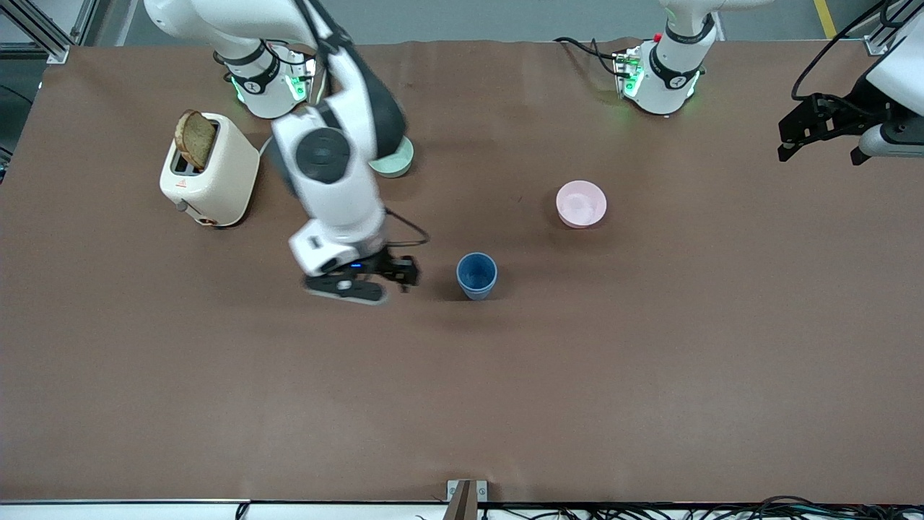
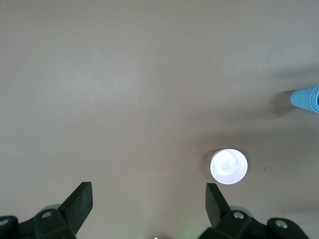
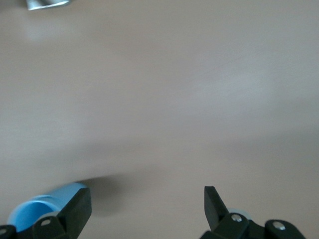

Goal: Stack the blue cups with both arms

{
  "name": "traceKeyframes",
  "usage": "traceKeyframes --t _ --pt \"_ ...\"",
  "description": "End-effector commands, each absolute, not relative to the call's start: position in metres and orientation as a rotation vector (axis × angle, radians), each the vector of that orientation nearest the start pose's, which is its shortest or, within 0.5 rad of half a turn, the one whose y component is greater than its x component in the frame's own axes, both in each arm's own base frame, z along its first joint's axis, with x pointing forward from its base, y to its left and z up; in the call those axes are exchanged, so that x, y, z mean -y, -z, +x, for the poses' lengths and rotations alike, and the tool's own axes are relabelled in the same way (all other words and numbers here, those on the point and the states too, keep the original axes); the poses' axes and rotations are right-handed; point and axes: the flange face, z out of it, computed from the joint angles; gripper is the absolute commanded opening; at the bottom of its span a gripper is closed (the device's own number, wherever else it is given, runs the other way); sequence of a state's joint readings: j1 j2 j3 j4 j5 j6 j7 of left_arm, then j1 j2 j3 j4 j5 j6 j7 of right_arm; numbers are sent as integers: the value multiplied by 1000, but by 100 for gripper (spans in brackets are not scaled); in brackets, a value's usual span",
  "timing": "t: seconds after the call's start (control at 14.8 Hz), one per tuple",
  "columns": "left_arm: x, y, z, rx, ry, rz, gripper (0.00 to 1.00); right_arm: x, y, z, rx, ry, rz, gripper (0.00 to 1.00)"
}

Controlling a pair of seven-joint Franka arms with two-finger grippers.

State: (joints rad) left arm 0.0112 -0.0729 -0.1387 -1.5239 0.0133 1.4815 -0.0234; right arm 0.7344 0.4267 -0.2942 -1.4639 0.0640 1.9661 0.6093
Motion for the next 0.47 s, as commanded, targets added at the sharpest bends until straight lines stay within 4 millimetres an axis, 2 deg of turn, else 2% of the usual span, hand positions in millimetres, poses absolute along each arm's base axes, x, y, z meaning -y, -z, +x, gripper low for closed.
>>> traceKeyframes --t 0.0,0.14,0.27,0.41 --pt "68 -688 510 -174 61 -3115 100 -224 -497 598 -149 83 -3135 100" --pt "70 -687 510 -177 58 -3117 100 -162 -521 588 -106 94 -3107 100" --pt "72 -686 510 -178 54 -3118 100 -109 -541 575 -129 104 -3084 100" --pt "73 -685 511 -163 51 -3119 100 -83 -554 567 -181 75 -3077 100"
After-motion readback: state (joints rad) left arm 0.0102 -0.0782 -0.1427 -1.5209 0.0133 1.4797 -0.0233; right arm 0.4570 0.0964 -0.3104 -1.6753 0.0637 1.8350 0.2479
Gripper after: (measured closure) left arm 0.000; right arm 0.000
